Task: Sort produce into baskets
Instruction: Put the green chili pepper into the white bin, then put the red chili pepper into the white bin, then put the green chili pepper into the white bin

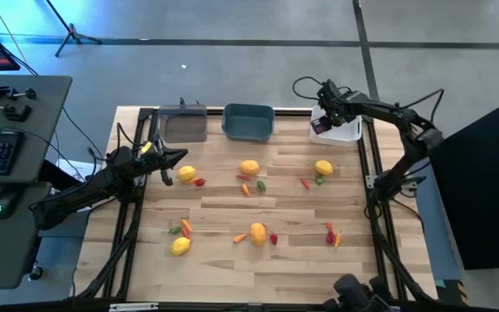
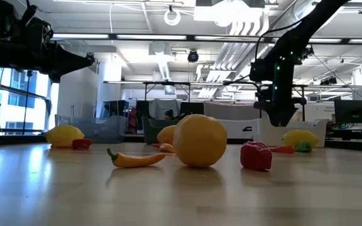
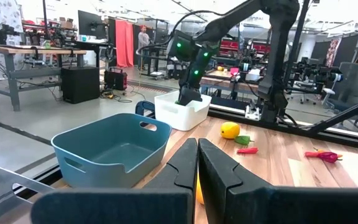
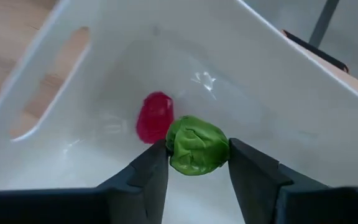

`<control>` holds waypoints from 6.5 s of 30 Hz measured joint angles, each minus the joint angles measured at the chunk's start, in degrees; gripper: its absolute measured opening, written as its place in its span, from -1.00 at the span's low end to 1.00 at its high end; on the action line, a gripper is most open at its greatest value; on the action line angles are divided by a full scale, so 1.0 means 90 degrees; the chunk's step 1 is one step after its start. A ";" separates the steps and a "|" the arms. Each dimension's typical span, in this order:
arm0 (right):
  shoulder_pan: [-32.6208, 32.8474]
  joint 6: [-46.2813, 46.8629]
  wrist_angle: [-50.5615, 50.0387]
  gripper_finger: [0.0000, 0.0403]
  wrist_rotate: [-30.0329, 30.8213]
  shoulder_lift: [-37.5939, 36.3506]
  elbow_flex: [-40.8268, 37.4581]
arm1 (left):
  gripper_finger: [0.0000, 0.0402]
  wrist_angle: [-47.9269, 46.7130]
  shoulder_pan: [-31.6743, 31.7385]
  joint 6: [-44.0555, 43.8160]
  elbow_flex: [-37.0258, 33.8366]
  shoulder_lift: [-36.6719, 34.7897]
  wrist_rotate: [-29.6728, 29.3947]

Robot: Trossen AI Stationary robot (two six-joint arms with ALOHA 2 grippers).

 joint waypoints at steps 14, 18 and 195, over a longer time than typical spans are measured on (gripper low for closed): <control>0.0005 -0.0597 0.0016 0.25 0.0190 0.0000 0.0000 | -1.00 0.0000 0.0001 0.0000 0.0000 0.0001 0.0001; 0.0022 -0.0619 -0.0123 0.20 0.0191 -0.0061 0.0000 | -1.00 0.0000 -0.0001 0.0000 0.0000 0.0001 0.0000; -0.0449 -0.1210 -0.1302 -0.27 -0.0143 0.1394 0.1515 | -1.00 0.0000 0.0001 0.0000 0.0000 0.0001 -0.0057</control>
